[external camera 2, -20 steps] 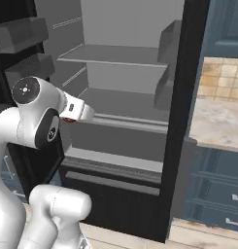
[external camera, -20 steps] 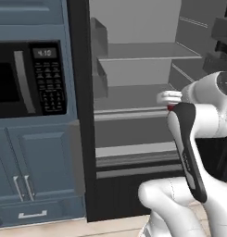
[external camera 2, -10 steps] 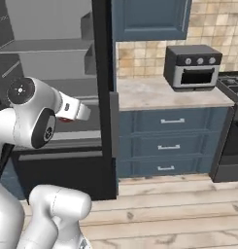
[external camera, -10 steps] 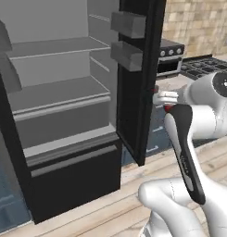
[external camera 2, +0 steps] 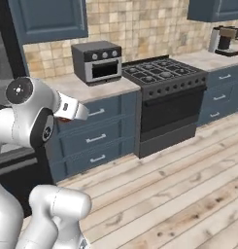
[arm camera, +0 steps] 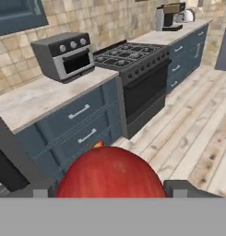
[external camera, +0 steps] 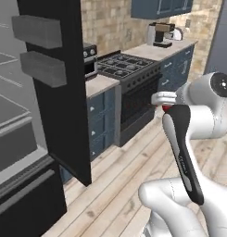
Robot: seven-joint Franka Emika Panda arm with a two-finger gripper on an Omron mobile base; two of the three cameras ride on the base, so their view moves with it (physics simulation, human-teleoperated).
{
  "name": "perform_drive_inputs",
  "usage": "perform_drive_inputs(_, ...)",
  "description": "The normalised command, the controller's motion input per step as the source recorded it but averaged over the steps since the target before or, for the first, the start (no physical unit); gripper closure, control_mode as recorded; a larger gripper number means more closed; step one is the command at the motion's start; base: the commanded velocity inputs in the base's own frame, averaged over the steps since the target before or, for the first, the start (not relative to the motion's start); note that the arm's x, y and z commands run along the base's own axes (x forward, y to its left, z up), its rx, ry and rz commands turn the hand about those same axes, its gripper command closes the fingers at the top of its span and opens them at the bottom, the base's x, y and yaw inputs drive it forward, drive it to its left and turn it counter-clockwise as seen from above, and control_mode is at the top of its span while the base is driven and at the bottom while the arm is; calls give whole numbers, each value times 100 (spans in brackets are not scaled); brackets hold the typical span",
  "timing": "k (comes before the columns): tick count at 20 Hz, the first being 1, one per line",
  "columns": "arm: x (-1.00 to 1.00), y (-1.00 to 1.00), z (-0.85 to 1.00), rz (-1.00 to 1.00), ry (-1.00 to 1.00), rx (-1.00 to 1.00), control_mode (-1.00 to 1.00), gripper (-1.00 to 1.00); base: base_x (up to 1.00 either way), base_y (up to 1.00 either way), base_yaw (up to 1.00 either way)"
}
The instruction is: Grab the onion and lemon wedge from the fridge, place them in the blender, close the lid, and turn on the blender to create a marinade.
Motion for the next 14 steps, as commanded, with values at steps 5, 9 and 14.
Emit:
perform_drive_inputs(5, 0, 0, 0, 0, 0, 0, 100, 100, 52, -55, -58)
perform_drive_inputs(9, 0, 0, 0, 0, 0, 0, 100, 100, 80, -45, -52)
perform_drive_inputs(14, 0, 0, 0, 0, 0, 0, 100, 100, 93, -30, -45)
